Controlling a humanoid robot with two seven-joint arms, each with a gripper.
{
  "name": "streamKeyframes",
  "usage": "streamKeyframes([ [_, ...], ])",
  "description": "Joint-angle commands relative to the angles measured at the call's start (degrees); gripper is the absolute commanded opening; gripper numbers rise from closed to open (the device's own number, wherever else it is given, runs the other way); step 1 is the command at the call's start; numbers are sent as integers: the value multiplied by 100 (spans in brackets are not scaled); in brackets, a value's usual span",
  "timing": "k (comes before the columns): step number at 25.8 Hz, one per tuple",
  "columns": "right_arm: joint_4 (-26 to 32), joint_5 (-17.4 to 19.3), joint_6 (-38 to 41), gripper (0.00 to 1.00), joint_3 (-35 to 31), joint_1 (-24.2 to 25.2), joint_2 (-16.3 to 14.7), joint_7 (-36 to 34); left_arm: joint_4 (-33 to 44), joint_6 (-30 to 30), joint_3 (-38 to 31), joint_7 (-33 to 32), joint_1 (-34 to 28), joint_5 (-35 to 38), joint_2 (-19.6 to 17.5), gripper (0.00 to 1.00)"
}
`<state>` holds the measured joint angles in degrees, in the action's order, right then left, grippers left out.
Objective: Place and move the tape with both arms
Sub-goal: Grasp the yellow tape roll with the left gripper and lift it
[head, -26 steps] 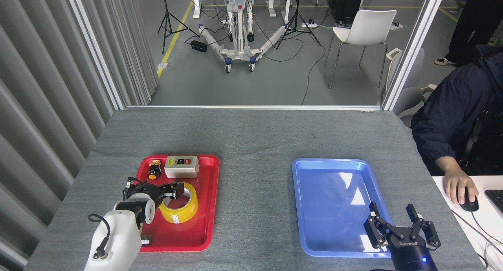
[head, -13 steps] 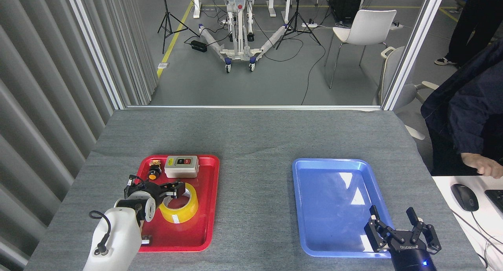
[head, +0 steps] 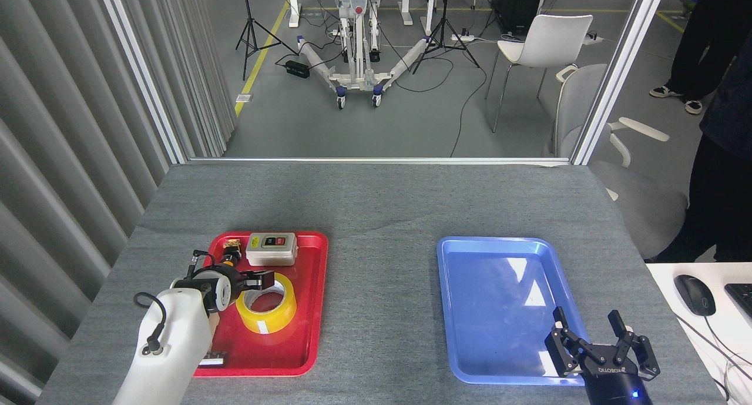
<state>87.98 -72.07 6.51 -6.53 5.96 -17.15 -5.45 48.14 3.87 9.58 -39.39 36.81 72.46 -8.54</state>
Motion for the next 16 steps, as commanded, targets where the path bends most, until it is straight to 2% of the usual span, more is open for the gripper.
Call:
streamKeyframes([
  [1, 0, -9, 0, 100, -6, -7, 10, 0, -252, -44, -9, -33, 133, -4, 10, 100],
  [4, -9, -18, 0, 100, 3, -7, 19, 9, -340, -238, -9, -69, 203, -4, 1, 100],
  [9, -18, -35, 0, 100, 3, -16, 36, 9, -507, -756, -9, -666, 388, -13, -60, 100],
  [16, -35, -141, 0, 100, 3, -51, 124, 9, -955, -1117, 0, -693, 573, -4, -69, 100],
])
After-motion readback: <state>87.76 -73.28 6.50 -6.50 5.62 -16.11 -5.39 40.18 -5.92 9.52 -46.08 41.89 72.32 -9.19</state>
